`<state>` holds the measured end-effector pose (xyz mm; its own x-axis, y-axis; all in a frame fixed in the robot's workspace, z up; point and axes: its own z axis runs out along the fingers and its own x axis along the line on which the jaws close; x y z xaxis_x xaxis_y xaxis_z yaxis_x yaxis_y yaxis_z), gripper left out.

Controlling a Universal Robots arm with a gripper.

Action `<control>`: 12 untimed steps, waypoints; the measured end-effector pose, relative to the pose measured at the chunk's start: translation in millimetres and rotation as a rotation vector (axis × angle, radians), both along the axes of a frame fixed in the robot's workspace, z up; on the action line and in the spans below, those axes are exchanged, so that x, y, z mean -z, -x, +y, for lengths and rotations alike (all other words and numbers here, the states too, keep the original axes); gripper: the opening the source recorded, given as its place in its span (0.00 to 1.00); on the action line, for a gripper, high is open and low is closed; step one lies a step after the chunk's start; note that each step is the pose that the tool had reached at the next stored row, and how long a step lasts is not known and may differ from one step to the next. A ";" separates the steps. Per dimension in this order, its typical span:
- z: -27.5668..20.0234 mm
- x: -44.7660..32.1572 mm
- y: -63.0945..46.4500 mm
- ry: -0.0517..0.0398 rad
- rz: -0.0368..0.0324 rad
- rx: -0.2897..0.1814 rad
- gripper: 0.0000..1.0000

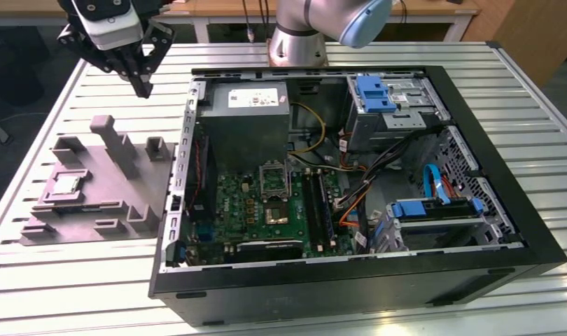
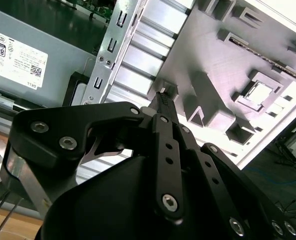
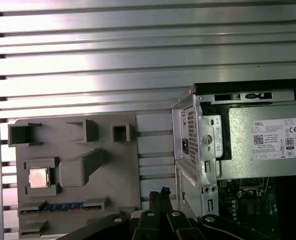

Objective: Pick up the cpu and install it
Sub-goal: 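Reach for the cpu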

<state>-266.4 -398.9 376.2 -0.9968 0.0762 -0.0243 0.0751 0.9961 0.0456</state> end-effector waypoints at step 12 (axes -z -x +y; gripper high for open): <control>0.0 0.6 8.0 -0.0001 -0.0001 0.000 0.11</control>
<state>-274.4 -398.9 375.6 -0.9968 0.0763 -0.0244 0.0751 0.9961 0.0457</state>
